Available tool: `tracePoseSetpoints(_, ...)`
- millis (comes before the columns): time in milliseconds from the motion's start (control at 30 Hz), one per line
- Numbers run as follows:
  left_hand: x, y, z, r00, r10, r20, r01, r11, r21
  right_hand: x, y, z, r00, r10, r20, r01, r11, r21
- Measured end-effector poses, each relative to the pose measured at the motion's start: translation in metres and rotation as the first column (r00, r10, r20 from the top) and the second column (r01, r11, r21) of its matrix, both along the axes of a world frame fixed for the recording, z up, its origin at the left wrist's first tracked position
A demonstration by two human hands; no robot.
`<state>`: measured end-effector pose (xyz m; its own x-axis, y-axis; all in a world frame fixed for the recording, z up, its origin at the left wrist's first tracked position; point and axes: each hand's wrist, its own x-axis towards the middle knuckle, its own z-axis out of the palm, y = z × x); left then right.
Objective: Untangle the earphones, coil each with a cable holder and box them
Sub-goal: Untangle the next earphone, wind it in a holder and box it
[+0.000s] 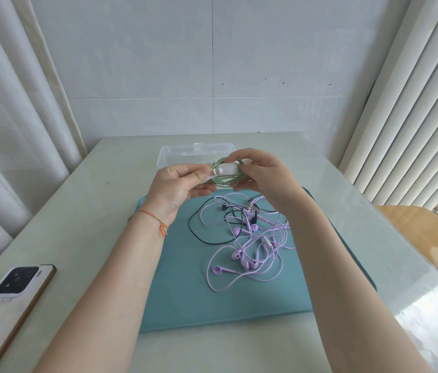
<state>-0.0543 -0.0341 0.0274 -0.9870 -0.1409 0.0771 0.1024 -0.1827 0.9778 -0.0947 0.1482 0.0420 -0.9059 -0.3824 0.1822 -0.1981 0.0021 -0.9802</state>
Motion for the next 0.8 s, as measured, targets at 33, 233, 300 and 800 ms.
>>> tracePoseSetpoints(33, 0.0, 0.0, 0.0, 1.0, 0.011, -0.003, -0.011, 1.0, -0.021, 0.0, 0.0, 0.0, 1.0, -0.016, -0.024, 0.017, 0.999, 0.049)
tracePoseSetpoints(233, -0.003, 0.004, -0.005, 0.997, 0.066, -0.026, -0.069, 0.985, -0.161, -0.003, -0.002, 0.0, 0.95, -0.103, -0.295, 0.238, 0.849, 0.472)
tracePoseSetpoints(300, -0.004, 0.004, -0.006, 0.996, 0.077, -0.033, -0.082, 0.978, -0.194, -0.005, -0.002, 0.0, 0.926, -0.07, -0.371, 0.278, 0.791, 0.544)
tracePoseSetpoints(800, -0.006, 0.003, -0.007, 0.988, 0.097, -0.12, -0.144, 0.865, -0.48, 0.001, 0.009, 0.005, 0.958, 0.008, -0.288, 0.187, 0.743, 0.643)
